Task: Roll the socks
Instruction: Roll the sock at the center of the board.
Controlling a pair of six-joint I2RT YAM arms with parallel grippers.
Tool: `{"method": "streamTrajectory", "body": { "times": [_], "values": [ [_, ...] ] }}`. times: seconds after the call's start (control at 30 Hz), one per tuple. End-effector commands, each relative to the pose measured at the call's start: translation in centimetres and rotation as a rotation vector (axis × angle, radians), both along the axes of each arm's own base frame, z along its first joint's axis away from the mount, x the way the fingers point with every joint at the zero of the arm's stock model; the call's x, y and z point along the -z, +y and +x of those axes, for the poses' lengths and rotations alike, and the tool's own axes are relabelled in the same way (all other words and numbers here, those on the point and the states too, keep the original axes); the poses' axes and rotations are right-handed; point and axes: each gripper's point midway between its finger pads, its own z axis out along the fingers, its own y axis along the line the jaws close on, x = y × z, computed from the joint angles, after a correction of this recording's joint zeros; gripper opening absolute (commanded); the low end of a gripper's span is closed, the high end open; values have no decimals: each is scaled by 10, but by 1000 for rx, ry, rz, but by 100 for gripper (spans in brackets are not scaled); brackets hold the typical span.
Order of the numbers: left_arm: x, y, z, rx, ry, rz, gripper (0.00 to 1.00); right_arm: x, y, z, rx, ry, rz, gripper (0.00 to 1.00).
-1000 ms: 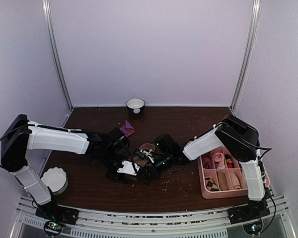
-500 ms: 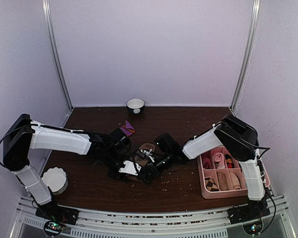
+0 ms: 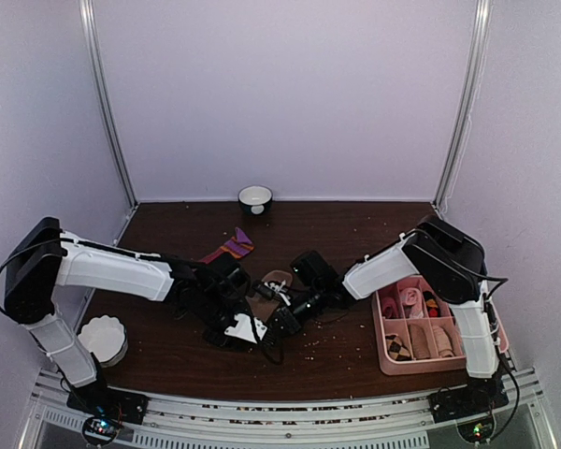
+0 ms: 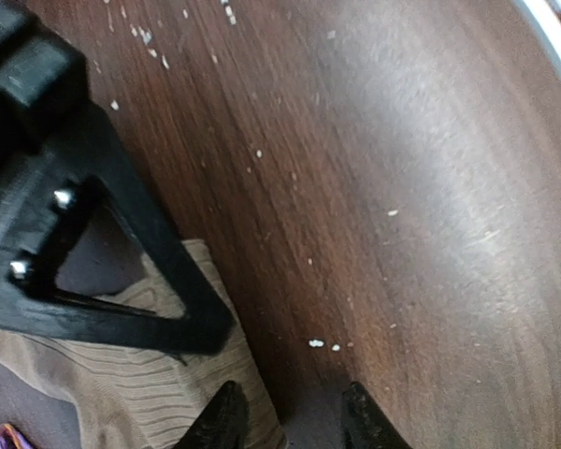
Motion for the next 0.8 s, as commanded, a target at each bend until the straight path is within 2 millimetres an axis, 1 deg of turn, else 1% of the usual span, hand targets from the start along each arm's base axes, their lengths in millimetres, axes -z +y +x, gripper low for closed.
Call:
{"method": "streamTrajectory", "body": {
  "times": [0.0, 0.17, 0.27, 0.4, 0.57, 0.67, 0.77],
  "values": [
    [9, -3, 10, -25, -40, 8, 36, 117, -83, -38, 96, 215, -480, 0],
    [19, -1, 17, -51, -50, 52, 33, 115, -81, -37, 100, 227, -469, 0],
    [21, 0, 25, -84, -71, 67, 35, 113, -81, -38, 97, 232, -463, 0],
    [7, -2, 21, -101, -61, 29, 41, 114, -83, -40, 95, 239, -474, 0],
    [-23, -4, 8, -70, -41, -65, 45, 116, -84, -39, 101, 242, -480, 0],
    [-26, -5, 9, -73, -48, -73, 46, 116, -85, -39, 105, 247, -483, 0],
    [-14, -4, 12, -82, -49, -37, 46, 117, -85, -39, 108, 251, -487, 0]
  ]
}}
